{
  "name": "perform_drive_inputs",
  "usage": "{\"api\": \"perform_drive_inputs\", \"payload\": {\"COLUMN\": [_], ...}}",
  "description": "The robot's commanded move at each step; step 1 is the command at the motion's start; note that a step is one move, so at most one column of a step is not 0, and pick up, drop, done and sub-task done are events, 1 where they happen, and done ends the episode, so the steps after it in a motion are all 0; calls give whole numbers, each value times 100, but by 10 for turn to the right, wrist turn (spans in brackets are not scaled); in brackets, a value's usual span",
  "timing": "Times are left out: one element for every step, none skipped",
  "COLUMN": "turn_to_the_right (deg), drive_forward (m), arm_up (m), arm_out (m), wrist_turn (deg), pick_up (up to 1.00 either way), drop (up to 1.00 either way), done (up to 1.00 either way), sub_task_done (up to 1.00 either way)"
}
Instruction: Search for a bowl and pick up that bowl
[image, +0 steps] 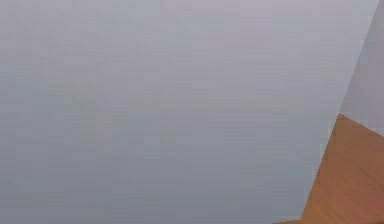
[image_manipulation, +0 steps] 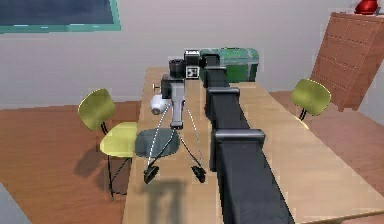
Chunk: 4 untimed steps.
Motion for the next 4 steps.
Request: {"api": "perform_drive_inputs", "payload": {"turn_to_the_right": [0,0,0,0], "drive_forward": [0,0,0,0], "arm_up": [0,0,0,0], "arm_out": [0,0,0,0], "wrist_turn": [450,450,450,30], "pick_up": [0,0,0,0], "drop": [0,0,0,0], "done": [0,0,0,0], "sub_task_done": [0,0,0,0]}}
